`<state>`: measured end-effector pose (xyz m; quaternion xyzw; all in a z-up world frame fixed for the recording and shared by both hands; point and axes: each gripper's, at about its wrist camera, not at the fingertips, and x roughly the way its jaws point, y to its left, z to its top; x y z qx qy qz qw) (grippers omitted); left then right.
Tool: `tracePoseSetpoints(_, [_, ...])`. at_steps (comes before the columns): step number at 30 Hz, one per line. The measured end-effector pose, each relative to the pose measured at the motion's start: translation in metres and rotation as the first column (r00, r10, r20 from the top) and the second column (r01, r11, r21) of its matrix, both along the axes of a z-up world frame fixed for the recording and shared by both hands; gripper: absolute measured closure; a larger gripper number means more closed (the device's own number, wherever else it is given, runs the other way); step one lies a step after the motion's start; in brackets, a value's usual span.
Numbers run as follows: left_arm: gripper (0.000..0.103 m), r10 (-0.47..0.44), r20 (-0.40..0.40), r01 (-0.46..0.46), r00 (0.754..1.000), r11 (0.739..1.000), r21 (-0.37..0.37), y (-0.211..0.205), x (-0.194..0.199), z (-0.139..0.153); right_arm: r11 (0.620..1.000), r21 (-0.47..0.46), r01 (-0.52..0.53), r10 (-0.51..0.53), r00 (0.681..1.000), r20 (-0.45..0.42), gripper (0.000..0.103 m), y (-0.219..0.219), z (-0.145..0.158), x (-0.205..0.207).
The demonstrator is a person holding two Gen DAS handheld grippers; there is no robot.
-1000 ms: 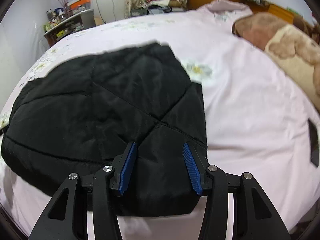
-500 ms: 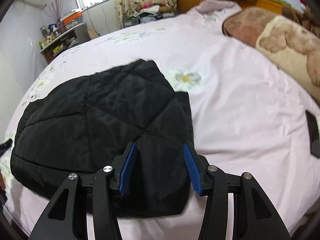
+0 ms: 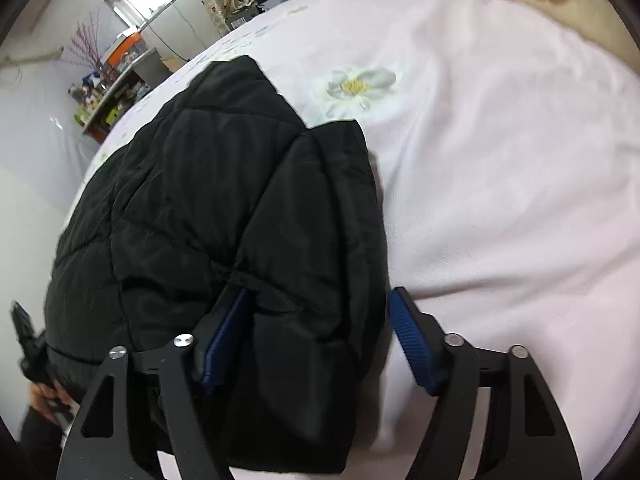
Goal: Fold large clothes
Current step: 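Grasp the folded jacket's end with the right tool while the left tool grasps it too, then lift the end with both tools and fold it over onto the jacket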
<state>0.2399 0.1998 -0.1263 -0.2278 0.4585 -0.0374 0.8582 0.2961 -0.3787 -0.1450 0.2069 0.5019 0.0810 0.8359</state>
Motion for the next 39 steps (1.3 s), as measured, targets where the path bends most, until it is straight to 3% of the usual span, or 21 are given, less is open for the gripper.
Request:
tracePoseSetpoints(8, [0.030, -0.036, -0.021, 0.035, 0.999, 0.998, -0.056, -0.005, 0.019, -0.008, 0.998, 0.028, -0.059, 0.059, 0.998, -0.011, 0.030, 0.005, -0.008, 0.019])
tracePoseSetpoints(13, [0.031, -0.059, -0.003, 0.058, 0.998, 0.994, -0.092, -0.004, 0.005, -0.016, 0.994, 0.029, -0.102, 0.102, 0.995, 0.008, 0.046, 0.007, -0.003, 0.010])
tracePoseSetpoints(21, [0.021, -0.103, -0.022, 0.100, 0.994, 0.990, -0.104, -0.010, 0.032, -0.022, 0.992, 0.062, -0.112, 0.114, 0.993, -0.025, 0.046, 0.014, -0.012, 0.038])
tracePoseSetpoints(22, [0.023, -0.106, -0.023, 0.104, 0.994, 0.990, -0.097, -0.011, 0.032, -0.021, 0.992, 0.065, -0.109, 0.111, 0.993, -0.028, 0.047, 0.014, -0.013, 0.038])
tracePoseSetpoints(23, [0.032, -0.114, -0.017, 0.112, 0.993, 0.989, -0.092, -0.012, 0.031, -0.020, 0.992, 0.064, -0.108, 0.110, 0.994, -0.027, 0.048, 0.014, -0.012, 0.038])
tracePoseSetpoints(29, [0.069, -0.103, 0.009, 0.103, 0.995, 0.995, -0.010, -0.025, 0.023, 0.005, 0.995, 0.034, -0.092, 0.093, 0.996, -0.008, 0.072, 0.022, 0.004, 0.031])
tracePoseSetpoints(33, [0.074, -0.099, 0.043, 0.096, 0.994, 0.993, 0.072, -0.032, 0.014, 0.034, 0.996, -0.029, -0.089, 0.090, 0.996, 0.019, 0.082, 0.028, 0.027, 0.025])
tracePoseSetpoints(39, [0.076, -0.109, 0.124, 0.095, 0.986, 0.989, 0.116, -0.039, -0.003, 0.078, 0.995, -0.056, -0.086, 0.091, 0.992, 0.089, 0.086, 0.026, 0.065, 0.006])
